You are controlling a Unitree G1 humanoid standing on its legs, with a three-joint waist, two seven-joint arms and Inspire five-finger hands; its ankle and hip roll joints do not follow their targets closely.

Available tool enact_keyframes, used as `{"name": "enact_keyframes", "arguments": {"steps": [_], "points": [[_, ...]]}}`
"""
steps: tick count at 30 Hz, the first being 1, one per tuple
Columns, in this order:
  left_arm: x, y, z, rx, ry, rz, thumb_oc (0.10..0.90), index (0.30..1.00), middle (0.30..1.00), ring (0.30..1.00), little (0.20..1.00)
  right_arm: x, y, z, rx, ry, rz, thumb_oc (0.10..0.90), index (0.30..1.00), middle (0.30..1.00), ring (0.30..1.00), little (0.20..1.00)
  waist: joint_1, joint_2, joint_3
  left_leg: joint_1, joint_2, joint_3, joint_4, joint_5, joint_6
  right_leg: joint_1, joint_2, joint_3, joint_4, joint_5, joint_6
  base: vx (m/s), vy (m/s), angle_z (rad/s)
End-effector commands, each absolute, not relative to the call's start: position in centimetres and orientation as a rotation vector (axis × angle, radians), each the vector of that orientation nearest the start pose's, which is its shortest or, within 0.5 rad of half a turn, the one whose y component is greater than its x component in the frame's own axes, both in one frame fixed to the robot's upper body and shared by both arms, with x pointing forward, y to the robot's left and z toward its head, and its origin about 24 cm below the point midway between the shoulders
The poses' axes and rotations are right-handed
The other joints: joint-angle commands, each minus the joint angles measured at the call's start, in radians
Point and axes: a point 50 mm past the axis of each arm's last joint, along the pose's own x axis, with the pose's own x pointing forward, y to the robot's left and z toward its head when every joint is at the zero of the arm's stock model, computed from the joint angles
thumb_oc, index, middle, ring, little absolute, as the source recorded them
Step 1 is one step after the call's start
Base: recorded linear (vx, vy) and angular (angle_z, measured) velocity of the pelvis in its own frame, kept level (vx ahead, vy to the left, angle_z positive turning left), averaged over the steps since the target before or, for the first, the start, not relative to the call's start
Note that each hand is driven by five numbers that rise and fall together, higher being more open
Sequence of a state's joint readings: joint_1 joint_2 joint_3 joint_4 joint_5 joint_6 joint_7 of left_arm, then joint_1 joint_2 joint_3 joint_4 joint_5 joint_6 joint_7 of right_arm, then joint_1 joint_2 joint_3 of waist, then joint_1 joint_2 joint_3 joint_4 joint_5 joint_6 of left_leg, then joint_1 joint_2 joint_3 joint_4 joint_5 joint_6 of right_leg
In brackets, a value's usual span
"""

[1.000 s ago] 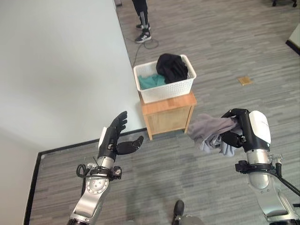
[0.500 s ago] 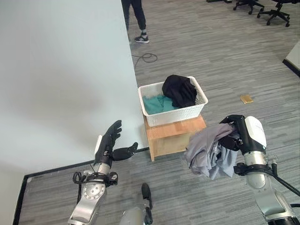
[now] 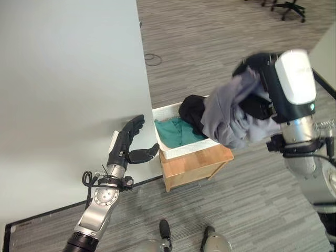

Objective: Pick up bed clothes into laundry basket.

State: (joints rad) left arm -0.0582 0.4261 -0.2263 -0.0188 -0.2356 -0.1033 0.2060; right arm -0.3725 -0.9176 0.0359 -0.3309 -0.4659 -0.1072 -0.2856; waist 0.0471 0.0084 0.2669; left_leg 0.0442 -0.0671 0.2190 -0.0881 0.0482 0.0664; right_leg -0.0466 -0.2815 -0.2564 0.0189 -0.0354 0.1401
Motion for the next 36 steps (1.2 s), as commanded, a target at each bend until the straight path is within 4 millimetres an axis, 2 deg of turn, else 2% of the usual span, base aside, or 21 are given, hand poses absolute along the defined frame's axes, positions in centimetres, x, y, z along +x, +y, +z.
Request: {"name": "enact_keyframes", "arguments": {"steps": [1,2,5,8,9,12,13,18,22,25,27,33,36], "points": [[25.7,17.3,9.7,0.087,-0.296,-0.037,0.8,0.9,0.9,0.9,0.9,24.9,-20.1,30.4,-1.258,-1.145,-0.335,0.4,0.3,0.3,0.3,0.3,0.0,0.009,-0.136,0.034,0.139,0.068,0.001,-0.069,-0.095,0.117,0.048,-0.042,-0.007,0.013,0.037,0.19,-0.121,0.25],[25.4,17.7,9.0,0.087,-0.266,-0.02,0.8,0.9,0.9,0.9,0.9,25.5,-19.2,30.5,-1.259,-1.158,-0.287,0.4,0.3,0.3,0.3,0.3,0.017,0.01,-0.16,0.04,0.149,0.078,0.001,-0.071,-0.102,0.156,0.051,-0.057,-0.056,0.032,0.042,0.08,-0.073,0.01],[24.9,18.0,8.5,0.082,-0.246,-0.01,0.8,0.9,0.9,0.9,0.9,26.1,-18.1,30.2,-1.26,-1.149,-0.218,0.4,0.3,0.3,0.3,0.3,0.027,0.01,-0.174,0.038,0.153,0.077,0.001,-0.064,-0.105,0.18,0.057,-0.068,-0.089,0.039,0.037,0.1,-0.067,-0.21],[24.8,17.7,8.0,0.064,-0.22,-0.013,0.8,0.9,0.9,0.9,0.9,26.9,-16.9,29.1,-1.217,-1.116,-0.151,0.4,0.3,0.3,0.3,0.3,0.036,0.01,-0.186,0.036,0.158,0.07,0.001,-0.06,-0.113,0.199,0.063,-0.081,-0.104,0.03,0.033,0.08,-0.036,-0.1],[24.8,17.5,7.6,0.051,-0.201,-0.013,0.8,0.9,0.9,0.9,0.9,27.4,-16.1,28.1,-1.205,-1.082,-0.127,0.4,0.3,0.3,0.3,0.3,0.041,0.015,-0.189,0.04,0.159,0.063,0.001,-0.063,-0.115,0.214,0.065,-0.091,-0.106,0.025,0.032,0.06,-0.013,0.05],[24.8,17.4,7.4,0.043,-0.19,-0.013,0.8,0.9,0.9,0.9,0.9,27.9,-15.6,27.5,-1.245,-1.072,-0.147,0.4,0.3,0.3,0.3,0.3,0.044,0.019,-0.19,0.04,0.159,0.057,0.001,-0.063,-0.117,0.221,0.065,-0.098,-0.106,0.019,0.031,0.04,-0.004,0.08],[24.7,17.0,7.1,0.035,-0.176,-0.015,0.8,0.9,0.9,0.9,0.9,28.7,-15.2,26.3,-1.252,-1.026,-0.158,0.4,0.3,0.3,0.3,0.3,0.051,0.025,-0.19,0.04,0.159,0.053,0.001,-0.064,-0.117,0.225,0.063,-0.104,-0.106,0.016,0.03,0.04,0.003,0.07],[24.5,16.6,6.4,0.01,-0.146,-0.02,0.8,0.9,0.9,0.9,0.9,30.6,-15.2,24.3,-1.3,-0.914,-0.203,0.4,0.3,0.3,0.3,0.3,0.068,0.031,-0.19,0.039,0.158,0.046,0.001,-0.066,-0.117,0.234,0.063,-0.112,-0.106,0.009,0.028,0.03,0.007,0.04],[24.2,16.0,5.4,-0.029,-0.099,-0.039,0.8,0.9,0.9,0.9,0.9,32.8,-16.3,22.5,-1.314,-0.767,-0.268,0.4,0.3,0.3,0.3,0.3,0.096,0.03,-0.187,0.035,0.154,0.032,0.001,-0.068,-0.115,0.245,0.06,-0.132,-0.106,0.008,0.03,0.02,0.012,0.14],[24.0,16.0,4.9,-0.03,-0.077,-0.055,0.8,0.9,0.9,0.9,0.9,34.2,-17.4,22.7,-1.363,-0.714,-0.324,0.4,0.3,0.3,0.3,0.3,0.116,0.023,-0.184,0.035,0.152,0.021,0.001,-0.072,-0.117,0.256,0.057,-0.147,-0.106,0.004,0.033,0.02,0.005,0.08],[23.8,16.1,4.7,-0.029,-0.068,-0.065,0.8,0.9,0.9,0.9,0.9,34.7,-18.4,23.7,-1.376,-0.698,-0.373,0.4,0.3,0.3,0.3,0.3,0.128,0.019,-0.183,0.028,0.149,0.014,0.001,-0.07,-0.117,0.255,0.058,-0.154,-0.106,0.005,0.034,0.01,0.006,0.18],[23.3,16.8,3.6,-0.013,-0.018,-0.063,0.8,0.9,0.9,0.9,0.9,35.3,-20.6,26.4,-1.439,-0.672,-0.475,0.4,0.3,0.3,0.3,0.3,0.152,0.012,-0.181,0.01,0.14,-0.006,0.001,-0.07,-0.118,0.259,0.051,-0.184,-0.106,0.009,0.04,0.02,0.018,0.16],[23.1,16.9,3.6,-0.012,-0.015,-0.066,0.8,0.9,0.9,0.9,0.9,35.4,-21.0,26.6,-1.458,-0.666,-0.485,0.4,0.3,0.3,0.3,0.3,0.155,0.013,-0.18,0.005,0.139,-0.01,0.001,-0.068,-0.118,0.259,0.05,-0.19,-0.106,0.01,0.041,0.01,0.011,0.05]]}}
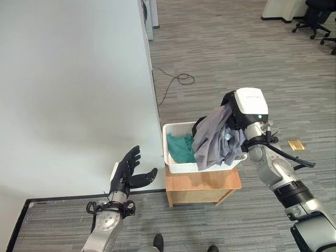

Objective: Pick up bed clothes into laundry basket.

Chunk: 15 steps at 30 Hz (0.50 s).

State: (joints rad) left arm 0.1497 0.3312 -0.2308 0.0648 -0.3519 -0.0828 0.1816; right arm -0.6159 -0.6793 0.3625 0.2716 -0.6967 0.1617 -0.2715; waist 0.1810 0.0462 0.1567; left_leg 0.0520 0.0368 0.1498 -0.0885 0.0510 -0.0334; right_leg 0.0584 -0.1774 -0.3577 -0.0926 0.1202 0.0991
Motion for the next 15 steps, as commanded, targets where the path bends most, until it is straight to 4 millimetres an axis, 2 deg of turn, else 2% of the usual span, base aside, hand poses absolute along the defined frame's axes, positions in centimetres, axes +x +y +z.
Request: {"name": "enact_keyframes", "arguments": {"steps": [1,6,9,15], "points": [[22.8,17.2,3.3,-0.01,-0.005,-0.067,0.8,0.9,0.9,0.9,0.9,35.8,-22.2,27.1,-1.497,-0.622,-0.514,0.4,0.3,0.3,0.3,0.3,0.034,-0.027,-0.065,-0.017,0.033,0.052,0.001,-0.068,-0.021,0.149,-0.058,-0.099,0.005,-0.143,0.085,0.02,0.024,0.13],[22.9,17.5,3.2,-0.014,0.006,-0.061,0.8,0.9,0.9,0.9,0.9,36.5,-22.3,27.4,-1.471,-0.591,-0.515,0.4,0.3,0.3,0.3,0.3,0.048,-0.028,-0.049,-0.045,0.032,0.044,0.001,-0.06,-0.021,0.133,-0.059,-0.109,0.005,-0.141,0.085,-0.02,0.022,0.15],[22.9,17.6,3.2,-0.021,0.008,-0.062,0.8,0.9,0.9,0.9,0.9,37.2,-22.5,26.5,-1.493,-0.531,-0.496,0.4,0.3,0.3,0.3,0.3,0.069,-0.034,-0.017,-0.085,0.034,0.033,0.001,-0.046,-0.022,0.106,-0.054,-0.121,0.005,-0.139,0.085,-0.06,0.021,0.09],[23.4,17.5,3.6,-0.022,-0.01,-0.072,0.8,0.9,0.9,0.9,0.9,37.6,-22.9,26.6,-1.495,-0.505,-0.509,0.4,0.3,0.3,0.3,0.3,0.097,-0.052,0.037,-0.156,0.044,0.009,0.001,-0.021,-0.027,0.059,-0.046,-0.137,0.005,-0.132,0.081,-0.09,-0.001,0.05]]}}
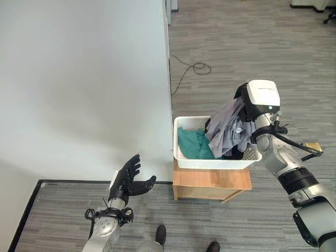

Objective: Pick up bed clothes into laundry basket.

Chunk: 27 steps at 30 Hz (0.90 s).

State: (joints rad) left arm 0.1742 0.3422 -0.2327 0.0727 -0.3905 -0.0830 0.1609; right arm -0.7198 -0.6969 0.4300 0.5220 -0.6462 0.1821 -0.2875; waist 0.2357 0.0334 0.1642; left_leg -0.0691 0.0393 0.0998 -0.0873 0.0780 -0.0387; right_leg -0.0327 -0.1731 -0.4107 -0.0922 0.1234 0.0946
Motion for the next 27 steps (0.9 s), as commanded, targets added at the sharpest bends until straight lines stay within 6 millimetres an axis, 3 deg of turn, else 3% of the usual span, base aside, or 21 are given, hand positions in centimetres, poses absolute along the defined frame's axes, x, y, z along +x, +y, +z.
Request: {"name": "enact_keyframes", "arguments": {"steps": [1,7,8,13,17,27], "points": [[23.7,17.4,3.9,-0.017,-0.023,-0.079,0.8,0.9,0.9,0.9,0.9,37.6,-22.9,27.1,-1.501,-0.513,-0.517,0.4,0.3,0.3,0.3,0.3,0.056,-0.043,0.058,-0.066,0.046,0.046,0.0,-0.036,-0.026,0.13,-0.048,-0.097,0.005,-0.132,0.085,-0.1,-0.003,0.13],[24.2,17.3,4.1,-0.011,-0.035,-0.082,0.8,0.9,0.9,0.9,0.9,37.9,-23.8,26.4,-1.539,-0.472,-0.521,0.4,0.3,0.3,0.3,0.3,0.077,-0.058,0.102,-0.118,0.056,0.018,0.0,-0.035,-0.047,0.102,-0.036,-0.111,0.005,-0.146,0.086,-0.02,-0.028,0.23],[24.2,17.2,4.0,-0.014,-0.031,-0.084,0.8,0.9,0.9,0.9,0.9,38.1,-24.2,25.9,-1.526,-0.439,-0.527,0.8,0.9,0.9,0.9,0.9,0.084,-0.057,0.119,-0.137,0.057,0.015,0.0,-0.027,-0.052,0.089,-0.035,-0.121,0.005,-0.144,0.084,-0.05,-0.008,0.04],[24.4,17.0,3.7,-0.005,-0.016,-0.108,0.8,0.9,0.9,0.9,0.9,38.5,-24.3,25.5,-1.499,-0.405,-0.523,0.8,0.9,0.9,0.9,0.9,0.093,-0.054,0.125,-0.156,0.057,0.002,0.0,-0.021,-0.058,0.079,-0.034,-0.135,0.005,-0.145,0.084,-0.01,0.003,0.11],[24.2,16.6,2.9,-0.004,0.025,-0.124,0.8,0.9,0.9,0.9,0.9,38.6,-22.7,24.3,-1.473,-0.436,-0.478,0.8,0.9,0.9,0.9,0.9,0.087,-0.044,0.096,-0.138,0.048,0.002,0.0,-0.032,-0.053,0.094,-0.042,-0.131,0.005,-0.148,0.088,0.03,0.028,0.11],[24.4,16.9,3.0,0.006,0.028,-0.118,0.8,0.9,0.9,0.9,0.9,37.8,-18.1,25.6,-1.284,-0.589,-0.294,0.8,0.9,0.9,0.9,0.9,0.04,-0.049,0.016,-0.056,0.032,0.031,0.0,-0.048,-0.029,0.157,-0.059,-0.123,0.005,-0.144,0.086,0.03,0.009,-0.01]]}}
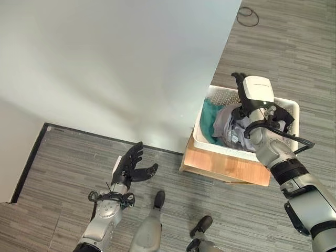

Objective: Pick up bed clothes into laundry basket.

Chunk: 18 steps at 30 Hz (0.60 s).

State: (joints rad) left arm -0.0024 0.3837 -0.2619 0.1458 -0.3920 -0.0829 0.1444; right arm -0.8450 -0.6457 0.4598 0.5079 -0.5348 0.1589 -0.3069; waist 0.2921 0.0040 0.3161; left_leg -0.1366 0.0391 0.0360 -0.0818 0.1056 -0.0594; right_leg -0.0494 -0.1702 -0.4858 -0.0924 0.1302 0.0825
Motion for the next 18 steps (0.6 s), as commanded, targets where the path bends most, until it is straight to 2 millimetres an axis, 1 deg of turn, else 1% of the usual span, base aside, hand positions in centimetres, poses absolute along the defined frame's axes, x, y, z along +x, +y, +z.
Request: {"name": "enact_keyframes", "arguments": {"steps": [1,2,3,4,5,6,7,8,10,12,13,15,16,17,18], "points": [[24.4,17.1,3.1,0.006,0.028,-0.112,0.8,0.9,0.9,0.9,0.9,37.2,-17.6,26.0,-1.279,-0.618,-0.269,0.8,0.9,0.9,0.9,0.9,-0.026,-0.022,-0.145,0.024,0.032,0.1,-0.006,-0.081,-0.008,0.181,-0.065,-0.043,0.005,-0.152,0.099,0.04,-0.009,-0.22],[24.6,17.0,3.2,0.002,0.029,-0.095,0.8,0.9,0.9,0.9,0.9,36.1,-16.2,25.5,-1.201,-0.677,-0.226,0.8,0.9,0.9,0.9,0.9,-0.048,-0.018,-0.163,0.045,0.03,0.105,-0.006,-0.09,-0.003,0.193,-0.069,-0.033,0.005,-0.151,0.101,0.06,-0.004,-0.2],[24.7,16.9,3.1,-0.002,0.031,-0.085,0.8,0.9,0.9,0.9,0.9,35.5,-15.8,24.8,-1.153,-0.692,-0.211,0.8,0.9,0.9,0.9,0.9,-0.058,-0.014,-0.171,0.057,0.029,0.11,-0.006,-0.095,-0.001,0.202,-0.072,-0.028,0.005,-0.152,0.102,0.05,0.007,-0.13],[24.7,16.9,3.0,0.0,0.033,-0.087,0.8,0.9,0.9,0.9,0.9,35.4,-15.9,24.7,-1.153,-0.688,-0.211,0.8,0.9,0.9,0.9,0.9,-0.056,-0.016,-0.172,0.058,0.028,0.11,-0.006,-0.096,-0.001,0.203,-0.073,-0.028,0.005,-0.152,0.102,0.03,0.0,-0.16],[24.8,16.9,3.1,-0.007,0.03,-0.073,0.8,0.9,0.9,0.9,0.9,34.7,-15.4,23.9,-1.115,-0.705,-0.182,0.8,0.9,0.9,0.9,0.9,-0.065,-0.011,-0.179,0.069,0.028,0.115,-0.006,-0.099,0.0,0.21,-0.075,-0.027,0.005,-0.153,0.103,0.04,-0.03,-0.15],[24.7,16.9,3.1,-0.021,0.031,-0.055,0.8,0.9,0.9,0.9,0.9,32.9,-15.3,21.8,-1.049,-0.687,-0.13,0.8,0.9,0.9,0.9,0.9,-0.078,-0.007,-0.194,0.09,0.026,0.116,-0.006,-0.108,0.002,0.228,-0.079,-0.026,0.005,-0.157,0.104,0.06,-0.059,-0.13],[24.5,16.9,3.0,-0.017,0.032,-0.056,0.8,0.9,0.9,0.9,0.9,31.7,-15.8,20.5,-1.037,-0.662,-0.105,0.8,0.9,0.9,0.9,0.9,-0.087,-0.003,-0.205,0.104,0.026,0.118,-0.006,-0.11,0.002,0.24,-0.08,-0.026,0.005,-0.162,0.104,0.05,-0.054,-0.06],[24.4,16.9,3.0,-0.017,0.034,-0.058,0.8,0.9,0.9,0.9,0.9,31.6,-15.9,20.4,-1.037,-0.659,-0.105,0.8,0.9,0.9,0.9,0.9,-0.086,-0.003,-0.206,0.105,0.026,0.118,-0.006,-0.11,0.002,0.241,-0.08,-0.027,0.005,-0.162,0.104,0.03,-0.055,-0.04],[24.3,17.1,3.1,-0.003,0.029,-0.06,0.8,0.9,0.9,0.9,0.9,30.8,-16.7,19.6,-1.054,-0.632,-0.094,0.8,0.9,0.9,0.9,0.9,-0.094,0.001,-0.214,0.119,0.029,0.123,-0.006,-0.112,0.001,0.248,-0.082,-0.022,0.005,-0.166,0.103,0.02,-0.039,-0.12],[24.3,17.3,3.1,0.008,0.028,-0.055,0.8,0.9,0.9,0.9,0.9,30.4,-17.0,18.8,-1.037,-0.611,-0.077,0.8,0.9,0.9,0.9,0.9,-0.103,0.007,-0.219,0.132,0.028,0.13,-0.006,-0.113,0.003,0.251,-0.082,-0.011,0.005,-0.165,0.103,0.01,-0.038,-0.22],[24.2,17.7,3.0,0.009,0.031,-0.037,0.8,0.9,0.9,0.9,0.9,29.7,-17.2,18.2,-0.988,-0.6,-0.065,0.8,0.9,0.9,0.9,0.9,-0.114,0.014,-0.222,0.139,0.032,0.136,-0.006,-0.112,0.003,0.249,-0.083,-0.003,0.005,-0.165,0.103,0.0,-0.049,-0.19],[24.0,17.8,2.8,0.0,0.036,-0.022,0.8,0.9,0.9,0.9,0.9,28.5,-17.6,17.6,-0.955,-0.6,-0.074,0.8,0.9,0.9,0.9,0.9,-0.127,0.021,-0.223,0.144,0.035,0.141,-0.006,-0.11,0.004,0.247,-0.082,0.007,0.005,-0.165,0.103,-0.01,-0.035,-0.15],[23.9,17.8,2.8,0.0,0.038,-0.023,0.8,0.9,0.9,0.9,0.9,28.4,-17.7,17.5,-0.955,-0.598,-0.075,0.8,0.9,0.9,0.9,0.9,-0.125,0.021,-0.225,0.145,0.036,0.141,-0.006,-0.11,0.003,0.247,-0.082,0.007,0.005,-0.165,0.103,-0.02,-0.012,-0.14],[23.9,17.8,2.8,0.004,0.037,-0.018,0.8,0.9,0.9,0.9,0.9,28.0,-17.7,17.1,-0.935,-0.595,-0.076,0.8,0.9,0.9,0.9,0.9,-0.132,0.024,-0.226,0.142,0.035,0.143,-0.006,-0.106,0.004,0.242,-0.083,0.011,0.005,-0.162,0.102,-0.03,-0.035,-0.12],[23.8,17.9,2.9,0.009,0.028,-0.006,0.8,0.9,0.9,0.9,0.9,27.1,-18.2,15.5,-0.905,-0.551,-0.08,0.8,0.9,0.9,0.9,0.9,-0.144,0.031,-0.225,0.149,0.039,0.145,-0.006,-0.108,0.002,0.245,-0.08,0.014,0.005,-0.166,0.101,-0.04,-0.031,-0.08]]}}
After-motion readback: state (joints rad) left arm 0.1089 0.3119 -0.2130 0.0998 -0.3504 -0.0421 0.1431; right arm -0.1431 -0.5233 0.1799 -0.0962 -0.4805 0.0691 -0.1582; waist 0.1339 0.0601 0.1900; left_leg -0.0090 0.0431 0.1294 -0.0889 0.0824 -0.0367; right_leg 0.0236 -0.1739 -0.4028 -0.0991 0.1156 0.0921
